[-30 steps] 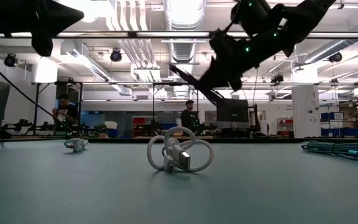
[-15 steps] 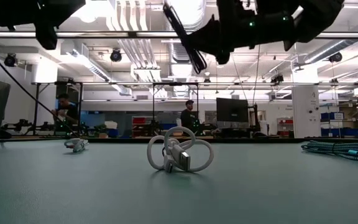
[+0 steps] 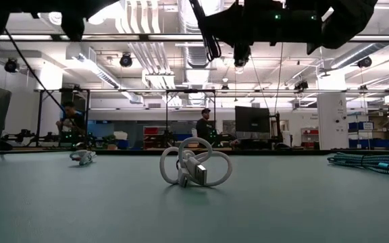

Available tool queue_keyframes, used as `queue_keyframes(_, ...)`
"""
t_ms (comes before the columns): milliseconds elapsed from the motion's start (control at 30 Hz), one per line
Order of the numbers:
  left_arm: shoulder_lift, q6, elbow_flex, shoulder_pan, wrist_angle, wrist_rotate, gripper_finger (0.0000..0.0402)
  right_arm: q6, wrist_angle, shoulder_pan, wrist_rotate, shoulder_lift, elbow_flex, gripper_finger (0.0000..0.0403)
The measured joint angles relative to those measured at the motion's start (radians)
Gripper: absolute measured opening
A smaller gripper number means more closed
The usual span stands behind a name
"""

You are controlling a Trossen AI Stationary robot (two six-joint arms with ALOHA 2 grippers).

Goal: Pick and place USB-C Cables
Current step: Put the purple black charger cable into the black bin

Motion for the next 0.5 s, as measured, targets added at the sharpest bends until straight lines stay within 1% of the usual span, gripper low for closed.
queue_keyframes(200,0.149,0.073,0.098,0.009,0.045,0.000,0.0000,-0.001,0.044,0.010,-0.070,0.000,0.000,0.0029)
queue_keyframes(400,0.258,0.083,0.175,0.032,0.068,0.000,0.0000,-0.036,0.075,0.040,-0.073,0.000,0.000,0.0029)
queue_keyframes(500,0.299,0.082,0.199,0.043,0.069,0.027,0.0000,-0.053,0.081,0.058,-0.075,0.000,0.000,0.0029)
